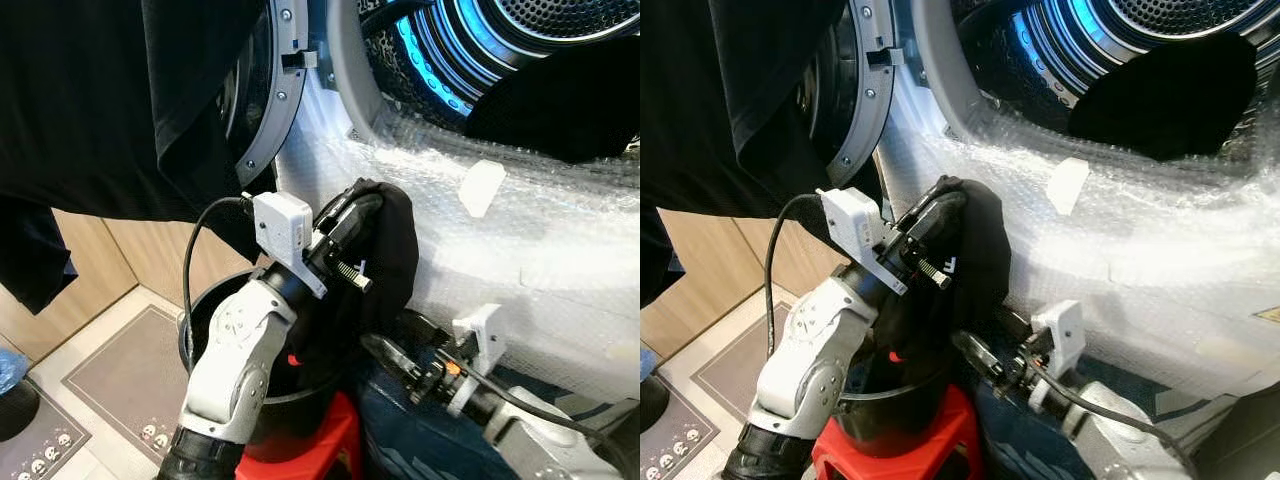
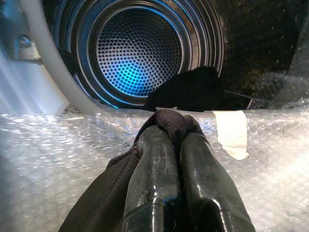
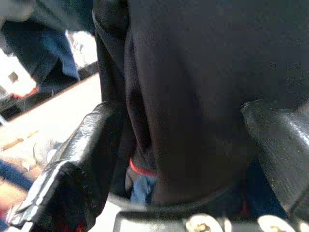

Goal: Clothes washing

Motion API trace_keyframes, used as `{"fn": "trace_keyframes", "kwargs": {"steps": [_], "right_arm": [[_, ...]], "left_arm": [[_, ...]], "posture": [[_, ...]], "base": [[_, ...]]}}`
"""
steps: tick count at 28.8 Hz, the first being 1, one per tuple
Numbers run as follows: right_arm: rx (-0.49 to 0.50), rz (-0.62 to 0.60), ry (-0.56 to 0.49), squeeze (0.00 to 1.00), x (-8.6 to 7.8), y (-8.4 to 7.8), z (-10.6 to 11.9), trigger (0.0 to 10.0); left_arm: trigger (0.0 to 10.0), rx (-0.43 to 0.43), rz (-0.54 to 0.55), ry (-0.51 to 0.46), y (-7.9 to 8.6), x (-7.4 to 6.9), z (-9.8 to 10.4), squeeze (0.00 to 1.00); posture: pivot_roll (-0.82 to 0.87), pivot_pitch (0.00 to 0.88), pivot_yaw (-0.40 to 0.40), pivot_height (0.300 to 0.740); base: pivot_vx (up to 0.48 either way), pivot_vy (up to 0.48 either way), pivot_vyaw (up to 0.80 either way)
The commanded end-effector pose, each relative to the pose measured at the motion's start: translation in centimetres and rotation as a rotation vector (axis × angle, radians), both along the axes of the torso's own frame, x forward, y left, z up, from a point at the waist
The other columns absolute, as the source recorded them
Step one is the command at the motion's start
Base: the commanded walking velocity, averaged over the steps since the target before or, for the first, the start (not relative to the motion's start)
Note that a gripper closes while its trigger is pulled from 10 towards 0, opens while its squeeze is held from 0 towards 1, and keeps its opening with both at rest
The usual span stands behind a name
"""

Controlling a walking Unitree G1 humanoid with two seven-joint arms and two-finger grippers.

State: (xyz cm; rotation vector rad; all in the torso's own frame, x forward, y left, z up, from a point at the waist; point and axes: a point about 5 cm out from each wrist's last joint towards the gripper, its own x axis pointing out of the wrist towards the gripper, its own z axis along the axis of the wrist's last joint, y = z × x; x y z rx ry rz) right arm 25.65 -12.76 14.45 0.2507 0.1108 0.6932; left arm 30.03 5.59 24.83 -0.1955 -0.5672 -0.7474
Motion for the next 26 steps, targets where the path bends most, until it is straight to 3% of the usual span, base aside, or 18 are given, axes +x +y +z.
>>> {"fn": "trace_keyframes", "kwargs": {"steps": [1, 6, 12, 20, 26], "right_arm": [[-0.004, -0.011, 0.003, 0.0, 0.0, 0.6, 0.1, 10.0], [0.046, 0.025, -0.009, 0.0, -0.6, 2.2, 0.5, 10.0], [0.041, -0.003, 0.004, 0.0, -0.5, 2.9, 0.5, 10.0], [-0.015, -0.201, 0.033, 0.0, 1.2, 3.6, -0.4, 10.0], [0.004, -0.263, 0.066, 0.0, 2.0, 4.4, -0.6, 10.0]], "left_arm": [[10.0, 0.012, -0.002, -0.05, -0.2, 0.0, 0.8, 0.0], [10.0, 0.018, -0.004, -0.044, -0.5, 0.4, 0.8, 0.0], [10.0, 0.026, 0.004, -0.042, -0.8, 0.8, 0.8, 0.0], [10.0, 0.022, -0.01, -0.042, -1.2, 0.8, 1.1, 0.0], [10.0, 0.022, -0.014, -0.036, -1.3, 0.7, 1.0, 0.0]], "posture": [[-0.15, 0.073, 0.083, 0.74], [-0.16, 0.081, 0.09, 0.74], [-0.15, 0.085, 0.096, 0.74], [-0.14, 0.089, 0.098, 0.74], [-0.13, 0.092, 0.098, 0.74]], "base": [[0.0, 0.0, 0.0], [0.0, 0.0, 0.0], [0.0, 0.0, 0.0], [0.0, 0.0, 0.0], [0.0, 0.0, 0.0]]}}
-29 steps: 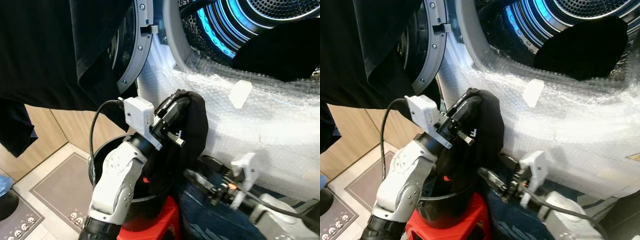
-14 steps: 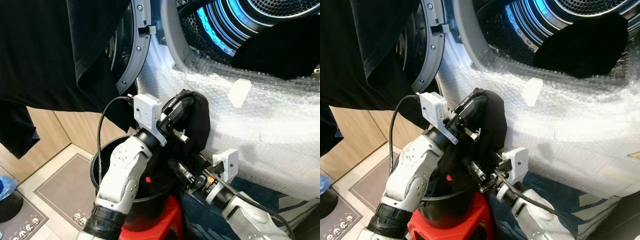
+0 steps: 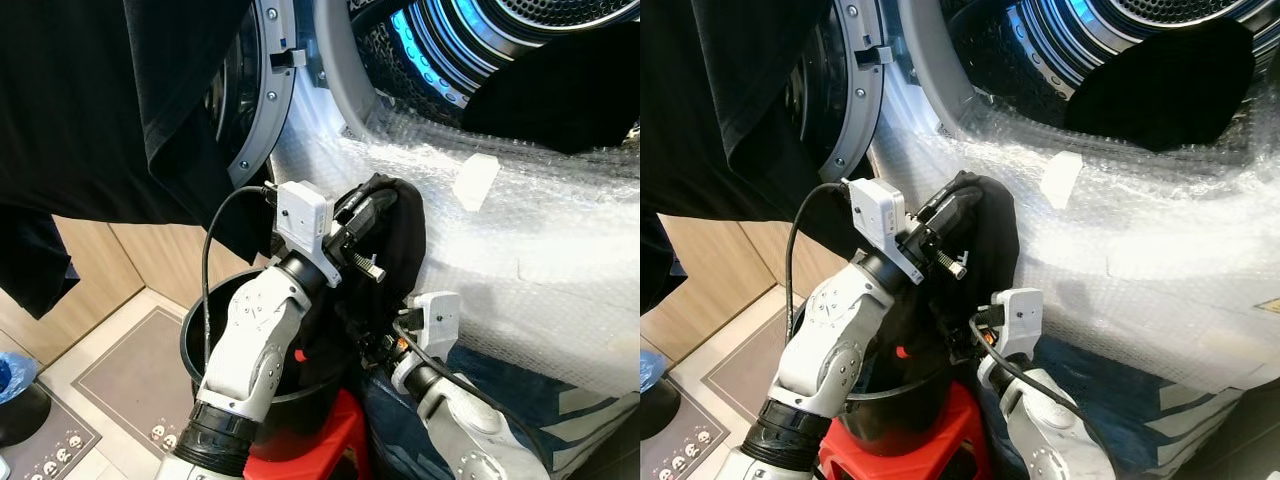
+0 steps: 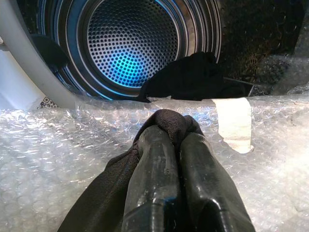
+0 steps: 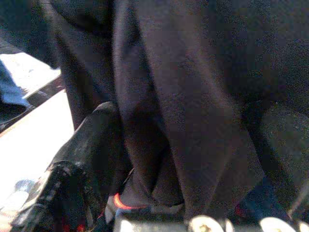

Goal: Clothes washing

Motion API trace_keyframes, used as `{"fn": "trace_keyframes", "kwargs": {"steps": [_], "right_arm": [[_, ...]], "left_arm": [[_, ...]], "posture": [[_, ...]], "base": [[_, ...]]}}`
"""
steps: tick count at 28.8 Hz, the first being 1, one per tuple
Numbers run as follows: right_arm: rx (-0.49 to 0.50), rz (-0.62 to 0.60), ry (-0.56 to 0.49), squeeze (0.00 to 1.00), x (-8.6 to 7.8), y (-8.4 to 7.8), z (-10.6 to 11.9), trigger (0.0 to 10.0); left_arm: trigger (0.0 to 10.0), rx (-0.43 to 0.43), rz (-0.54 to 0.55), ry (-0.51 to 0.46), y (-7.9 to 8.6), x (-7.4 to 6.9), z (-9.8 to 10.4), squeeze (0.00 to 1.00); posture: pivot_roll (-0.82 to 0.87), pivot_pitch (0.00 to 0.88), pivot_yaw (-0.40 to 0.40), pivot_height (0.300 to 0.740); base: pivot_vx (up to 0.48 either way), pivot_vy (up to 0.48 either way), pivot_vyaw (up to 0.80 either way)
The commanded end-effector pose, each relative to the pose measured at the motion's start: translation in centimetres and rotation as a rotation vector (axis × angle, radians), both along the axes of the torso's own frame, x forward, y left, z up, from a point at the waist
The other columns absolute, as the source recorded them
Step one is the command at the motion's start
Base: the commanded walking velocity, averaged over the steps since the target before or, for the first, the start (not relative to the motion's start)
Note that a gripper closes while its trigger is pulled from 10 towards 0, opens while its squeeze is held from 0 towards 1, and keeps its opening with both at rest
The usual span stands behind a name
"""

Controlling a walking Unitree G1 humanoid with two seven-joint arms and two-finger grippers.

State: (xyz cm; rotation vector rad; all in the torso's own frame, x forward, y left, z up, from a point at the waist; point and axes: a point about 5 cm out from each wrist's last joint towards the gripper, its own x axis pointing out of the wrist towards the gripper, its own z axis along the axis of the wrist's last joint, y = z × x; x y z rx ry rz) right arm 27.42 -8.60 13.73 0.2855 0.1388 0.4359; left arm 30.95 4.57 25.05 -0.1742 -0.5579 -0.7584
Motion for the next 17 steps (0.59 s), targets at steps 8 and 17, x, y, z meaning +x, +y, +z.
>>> {"fn": "trace_keyframes", "kwargs": {"steps": [8, 17], "right_arm": [[0.08, -0.009, -0.028, 0.0, 1.0, 1.6, 1.2, 10.0], [0.117, -0.015, -0.04, 0.0, 1.5, 3.3, 2.1, 10.0]], "left_arm": [[10.0, 0.0, -0.01, -0.037, -0.5, -0.4, 0.7, 0.0], [10.0, -0.011, -0.02, -0.044, -1.2, -0.6, 0.9, 0.0]], "posture": [[-0.13, 0.09, 0.097, 0.74], [-0.13, 0.079, 0.09, 0.74]], "base": [[0.0, 0.0, 0.0], [0.0, 0.0, 0.0]]}}
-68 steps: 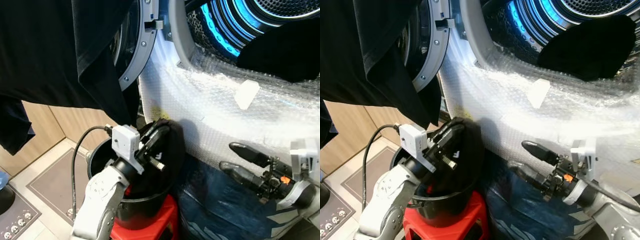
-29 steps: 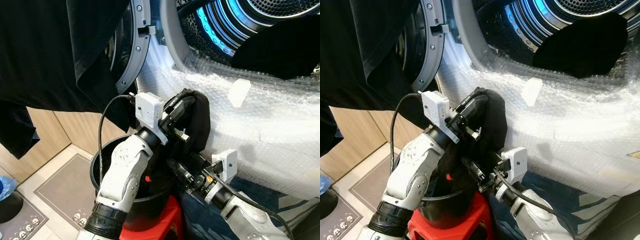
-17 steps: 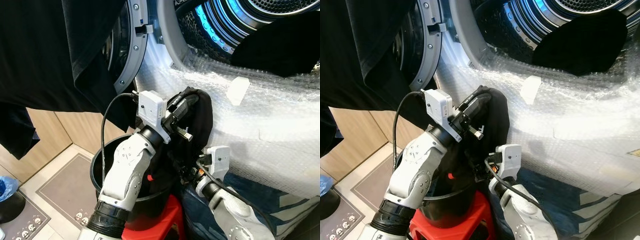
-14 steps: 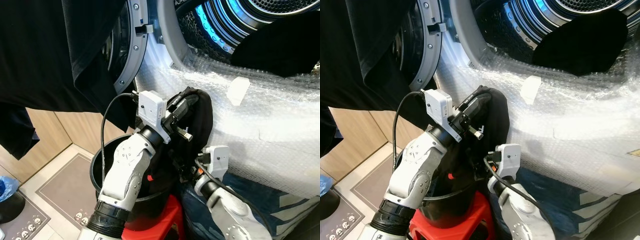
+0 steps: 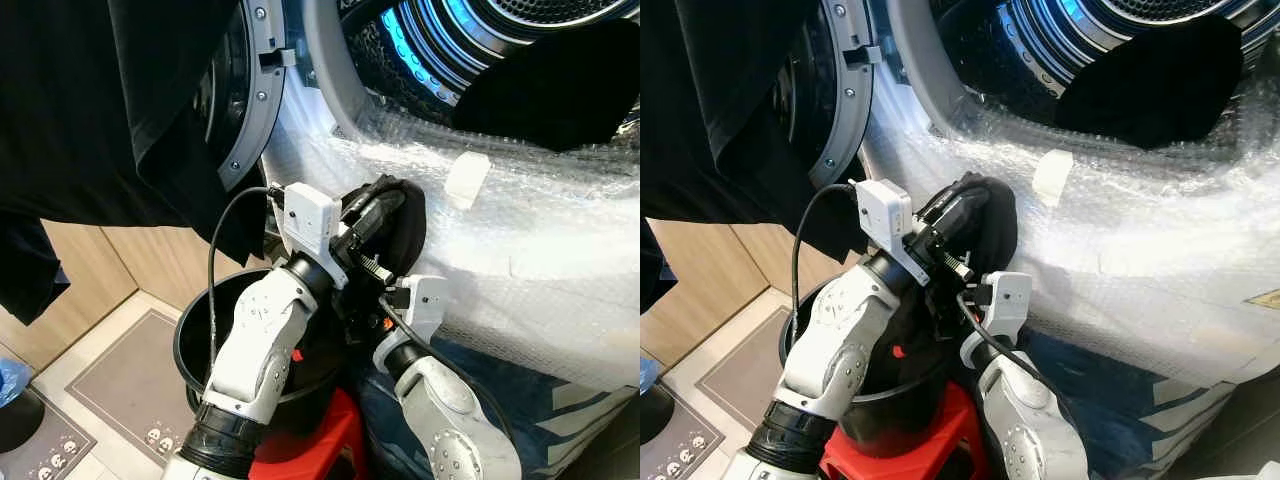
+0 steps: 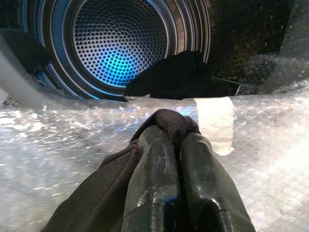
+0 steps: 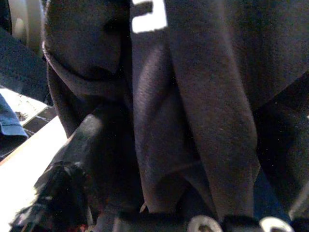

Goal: Clothes washing

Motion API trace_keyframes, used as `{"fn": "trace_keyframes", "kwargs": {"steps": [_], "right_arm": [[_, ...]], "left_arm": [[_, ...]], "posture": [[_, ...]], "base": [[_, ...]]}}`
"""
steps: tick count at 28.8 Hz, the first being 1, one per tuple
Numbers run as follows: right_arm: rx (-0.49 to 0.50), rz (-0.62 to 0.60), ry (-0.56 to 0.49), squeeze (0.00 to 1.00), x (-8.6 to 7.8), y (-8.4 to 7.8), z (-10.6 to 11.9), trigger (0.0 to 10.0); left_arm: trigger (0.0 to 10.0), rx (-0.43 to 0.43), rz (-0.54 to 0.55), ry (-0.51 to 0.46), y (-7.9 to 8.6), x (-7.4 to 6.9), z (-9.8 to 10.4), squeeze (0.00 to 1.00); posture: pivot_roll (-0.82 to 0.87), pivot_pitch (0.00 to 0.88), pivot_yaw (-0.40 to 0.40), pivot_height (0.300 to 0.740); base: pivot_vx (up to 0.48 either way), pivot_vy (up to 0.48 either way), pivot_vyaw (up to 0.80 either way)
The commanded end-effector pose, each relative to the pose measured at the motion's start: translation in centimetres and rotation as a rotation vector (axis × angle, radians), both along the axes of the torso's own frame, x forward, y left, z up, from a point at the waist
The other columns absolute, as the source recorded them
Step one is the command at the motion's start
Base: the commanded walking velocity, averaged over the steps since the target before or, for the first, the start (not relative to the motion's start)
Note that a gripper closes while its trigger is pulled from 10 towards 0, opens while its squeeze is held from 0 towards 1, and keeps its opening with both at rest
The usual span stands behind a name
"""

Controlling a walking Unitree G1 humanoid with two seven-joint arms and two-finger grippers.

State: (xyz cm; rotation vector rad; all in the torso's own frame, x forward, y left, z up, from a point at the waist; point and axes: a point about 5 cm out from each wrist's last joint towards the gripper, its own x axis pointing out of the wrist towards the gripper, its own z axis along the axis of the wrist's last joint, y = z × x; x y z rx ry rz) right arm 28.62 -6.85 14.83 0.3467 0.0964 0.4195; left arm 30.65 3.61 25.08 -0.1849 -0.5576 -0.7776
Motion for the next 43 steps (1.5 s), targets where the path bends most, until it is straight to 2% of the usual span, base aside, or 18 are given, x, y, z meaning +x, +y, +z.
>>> {"fn": "trace_keyframes", "kwargs": {"steps": [1, 2, 3, 4, 5, 6, 7, 18, 34, 35, 37, 38, 43], "right_arm": [[0.053, 0.006, -0.011, 0.0, 0.3, 1.6, 1.0, 10.0], [0.053, 0.006, -0.011, 0.0, 0.3, 1.6, 1.0, 10.0], [0.064, -0.011, 0.013, 0.0, 0.5, 1.8, 0.8, 8.4], [0.064, -0.011, 0.013, 0.0, 0.5, 1.8, 0.8, 8.4], [0.077, -0.029, 0.036, 0.0, 0.6, 1.9, 0.6, 4.5], [0.084, -0.035, 0.043, 0.0, 0.7, 1.9, 0.5, 1.4], [0.098, -0.042, 0.051, 0.0, 0.7, 1.9, 0.4, 0.0], [0.234, -0.085, 0.056, 0.0, 1.3, 0.9, 0.5, 0.0], [0.298, -0.099, 0.044, 0.0, 1.6, 0.2, 0.8, 0.0], [0.302, -0.093, 0.037, 0.0, 1.6, 0.1, 0.9, 0.0], [0.304, -0.091, 0.034, 0.0, 1.6, 0.1, 0.9, 0.0], [0.31, -0.086, 0.028, 0.0, 1.5, 0.1, 0.9, 0.0], [0.338, -0.073, 0.006, 0.0, 1.4, 0.0, 1.2, 0.0]], "left_arm": [[10.0, -0.008, 0.0, -0.045, -0.3, -0.3, 0.9, 0.0], [10.0, -0.008, 0.0, -0.045, -0.3, -0.3, 0.9, 0.0], [10.0, -0.013, -0.004, -0.046, -0.4, -0.4, 0.9, 0.0], [10.0, -0.013, -0.004, -0.046, -0.4, -0.4, 0.9, 0.0], [10.0, -0.016, -0.006, -0.048, -0.5, -0.4, 1.0, 0.0], [10.0, -0.017, -0.007, -0.05, -0.5, -0.5, 1.0, 0.0], [10.0, -0.024, -0.01, -0.052, -0.6, -0.6, 1.1, 0.0], [10.0, -0.041, -0.024, -0.053, -1.1, -0.9, 1.3, 0.0], [10.0, -0.055, -0.038, -0.051, -1.1, -1.3, 1.4, 0.0], [10.0, -0.056, -0.039, -0.052, -1.1, -1.3, 1.4, 0.25], [10.0, -0.057, -0.038, -0.053, -1.1, -1.4, 1.4, 0.25], [10.0, -0.059, -0.039, -0.053, -1.1, -1.4, 1.4, 1.0], [10.0, -0.069, -0.044, -0.05, -1.0, -1.5, 1.4, 1.0]], "posture": [[-0.13, 0.079, 0.089, 0.74], [-0.13, 0.079, 0.089, 0.74], [-0.13, 0.075, 0.086, 0.74], [-0.13, 0.075, 0.086, 0.74], [-0.13, 0.073, 0.085, 0.74], [-0.13, 0.073, 0.085, 0.74], [-0.13, 0.069, 0.083, 0.74], [-0.13, 0.062, 0.081, 0.74], [-0.13, 0.074, 0.078, 0.74], [-0.12, 0.073, 0.078, 0.74], [-0.12, 0.074, 0.078, 0.74], [-0.12, 0.073, 0.078, 0.74], [-0.12, 0.076, 0.076, 0.74]], "base": [[0.0, 0.0, 0.0], [0.0, 0.0, 0.0], [0.0, 0.0, 0.0], [0.0, 0.0, 0.0], [0.0, 0.0, 0.0], [0.0, 0.0, 0.0], [0.0, 0.0, 0.0], [0.0, 0.0, 0.0], [0.0, 0.0, 0.0], [0.0, 0.0, 0.0], [0.0, 0.0, 0.0], [0.0, 0.0, 0.0], [0.0, 0.0, 0.0]]}}
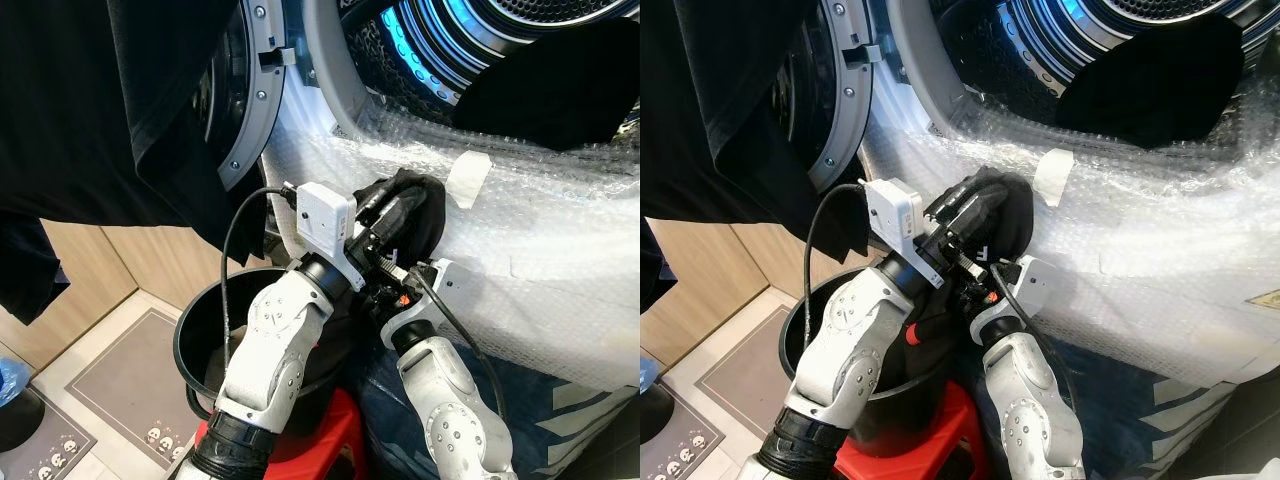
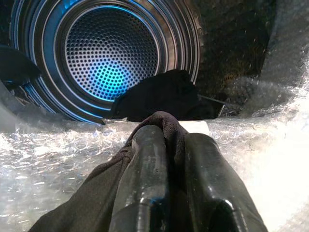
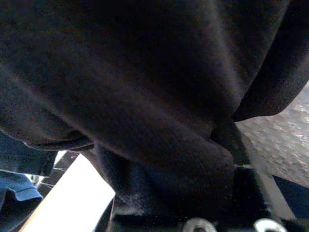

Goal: Clothes washing

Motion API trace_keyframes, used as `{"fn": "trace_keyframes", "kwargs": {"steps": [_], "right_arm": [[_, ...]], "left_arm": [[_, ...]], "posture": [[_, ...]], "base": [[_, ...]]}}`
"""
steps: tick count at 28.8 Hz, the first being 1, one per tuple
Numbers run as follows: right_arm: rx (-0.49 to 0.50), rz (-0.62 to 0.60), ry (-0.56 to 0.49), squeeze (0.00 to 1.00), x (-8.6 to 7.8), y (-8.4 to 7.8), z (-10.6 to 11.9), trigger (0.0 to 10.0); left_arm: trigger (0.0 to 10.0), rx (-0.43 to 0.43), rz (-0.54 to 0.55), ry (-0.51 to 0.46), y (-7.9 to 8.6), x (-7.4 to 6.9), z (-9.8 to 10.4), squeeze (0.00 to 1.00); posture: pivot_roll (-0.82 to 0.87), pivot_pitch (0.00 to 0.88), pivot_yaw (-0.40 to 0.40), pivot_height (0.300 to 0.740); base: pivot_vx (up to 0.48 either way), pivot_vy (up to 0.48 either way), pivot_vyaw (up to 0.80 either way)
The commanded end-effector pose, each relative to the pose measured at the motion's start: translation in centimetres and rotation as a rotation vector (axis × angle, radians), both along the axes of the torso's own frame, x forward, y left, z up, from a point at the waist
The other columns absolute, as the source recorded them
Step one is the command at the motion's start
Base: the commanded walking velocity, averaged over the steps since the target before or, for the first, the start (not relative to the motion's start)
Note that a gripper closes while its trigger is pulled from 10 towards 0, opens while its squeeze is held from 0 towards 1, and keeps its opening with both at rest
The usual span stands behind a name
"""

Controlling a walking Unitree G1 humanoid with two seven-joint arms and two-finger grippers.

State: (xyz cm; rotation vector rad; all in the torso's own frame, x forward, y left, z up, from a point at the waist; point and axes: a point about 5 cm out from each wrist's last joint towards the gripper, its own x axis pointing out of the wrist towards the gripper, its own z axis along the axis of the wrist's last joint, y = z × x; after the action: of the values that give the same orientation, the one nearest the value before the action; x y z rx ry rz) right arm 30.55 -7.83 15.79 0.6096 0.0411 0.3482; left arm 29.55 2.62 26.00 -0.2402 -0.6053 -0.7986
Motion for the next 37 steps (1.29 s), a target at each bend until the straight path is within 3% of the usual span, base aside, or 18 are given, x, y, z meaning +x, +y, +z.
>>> {"fn": "trace_keyframes", "kwargs": {"steps": [1, 16, 22, 27, 34, 37], "right_arm": [[0.081, 0.008, -0.02, 0.0, -0.5, 0.9, 0.3, 0.0], [0.154, 0.078, -0.118, 0.0, -1.4, -0.1, 0.3, 0.0], [0.105, 0.181, -0.19, 0.0, -1.6, -0.9, 0.4, 0.0], [0.069, 0.248, -0.228, 0.0, -1.7, -1.9, 0.7, 0.0], [0.069, 0.248, -0.228, 0.0, -1.7, -1.9, 0.7, 0.0], [0.001, 0.376, -0.28, 0.0, -2.5, -3.4, 1.0, 0.0]], "left_arm": [[10.0, -0.01, -0.008, -0.023, 0.0, -0.4, 0.5, 1.0], [10.0, -0.02, -0.029, -0.03, 0.8, -1.4, 0.1, 1.0], [10.0, 0.14, -0.02, -0.063, 1.5, -2.5, -2.0, 1.0], [10.0, 0.199, -0.032, -0.078, 2.0, -3.1, -2.5, 1.0], [10.0, 0.199, -0.032, -0.078, 2.0, -3.1, -2.5, 1.0], [10.0, 0.276, -0.03, -0.11, 2.6, -3.5, -2.5, 1.0]], "posture": [[-0.12, 0.076, 0.076, 0.74], [-0.11, 0.073, 0.077, 0.74], [-0.1, 0.072, 0.074, 0.74], [-0.1, 0.069, 0.07, 0.74], [-0.1, 0.069, 0.07, 0.74], [-0.09, 0.062, 0.062, 0.74]], "base": [[0.0, 0.0, 0.0], [0.0, 0.0, 0.0], [0.0, 0.0, 0.0], [0.0, 0.0, 0.0], [0.0, 0.0, 0.0], [0.0, 0.0, 0.0]]}}
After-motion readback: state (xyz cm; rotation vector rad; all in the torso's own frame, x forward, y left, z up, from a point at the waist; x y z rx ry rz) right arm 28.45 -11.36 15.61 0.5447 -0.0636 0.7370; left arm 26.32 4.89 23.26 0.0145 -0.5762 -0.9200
